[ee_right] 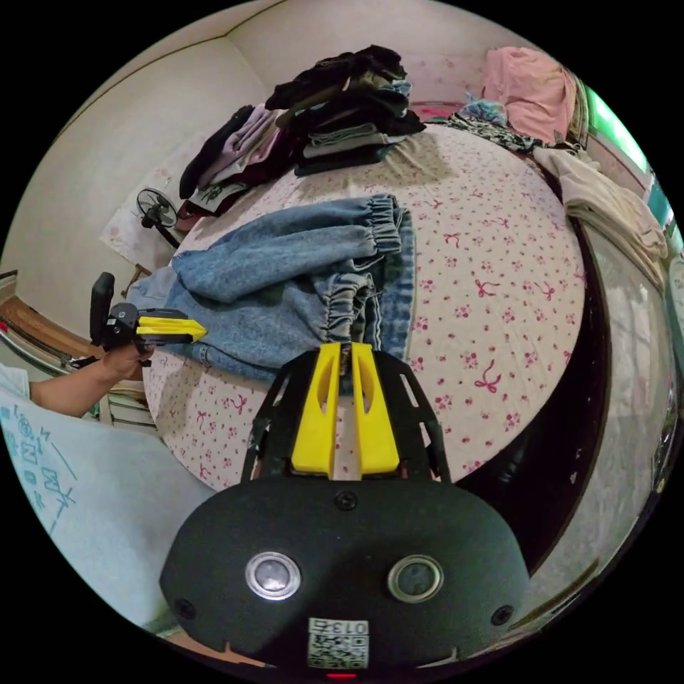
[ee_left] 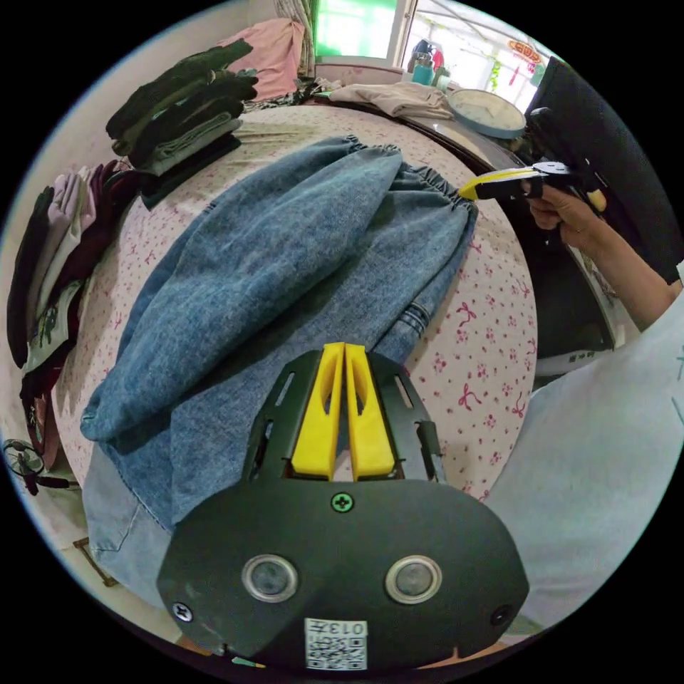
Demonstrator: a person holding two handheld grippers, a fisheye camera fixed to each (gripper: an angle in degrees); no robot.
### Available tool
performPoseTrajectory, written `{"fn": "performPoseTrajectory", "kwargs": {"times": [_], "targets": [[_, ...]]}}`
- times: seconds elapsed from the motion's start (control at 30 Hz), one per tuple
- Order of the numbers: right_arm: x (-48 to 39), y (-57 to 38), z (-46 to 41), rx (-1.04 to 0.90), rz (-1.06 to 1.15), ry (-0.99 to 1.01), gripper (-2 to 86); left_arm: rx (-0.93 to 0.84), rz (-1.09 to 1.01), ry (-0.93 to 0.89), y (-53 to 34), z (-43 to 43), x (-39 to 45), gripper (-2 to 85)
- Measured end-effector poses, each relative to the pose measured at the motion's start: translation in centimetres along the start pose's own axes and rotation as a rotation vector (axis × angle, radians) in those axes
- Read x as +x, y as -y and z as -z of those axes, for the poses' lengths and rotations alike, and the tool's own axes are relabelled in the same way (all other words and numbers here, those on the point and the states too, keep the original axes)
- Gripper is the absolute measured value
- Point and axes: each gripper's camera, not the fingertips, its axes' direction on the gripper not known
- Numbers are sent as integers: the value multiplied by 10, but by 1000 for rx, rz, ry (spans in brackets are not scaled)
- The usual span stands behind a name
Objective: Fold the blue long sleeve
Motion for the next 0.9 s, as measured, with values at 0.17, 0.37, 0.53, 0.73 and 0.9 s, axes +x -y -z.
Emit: {"fn": "performPoseTrajectory", "kwargs": {"times": [0.17, 0.37, 0.53, 0.73, 0.9], "targets": [[-60, 28, 28, 208, 120, -198, 8, 173, 130, 199, -6, 35, -16, -3], [-131, 85, -44, 137, 258, -325, 4, 28, 335, 306, -2, -4, -70, -3], [-164, 97, -81, 58, 308, -322, 2, 26, 341, 351, -12, -7, -65, -3], [-221, 127, -63, 149, 283, -305, 0, 93, 434, 465, -57, 23, -74, -2], [-281, 153, -87, 243, 308, -423, -1, -3, 530, 463, -88, 13, -121, -2]]}}
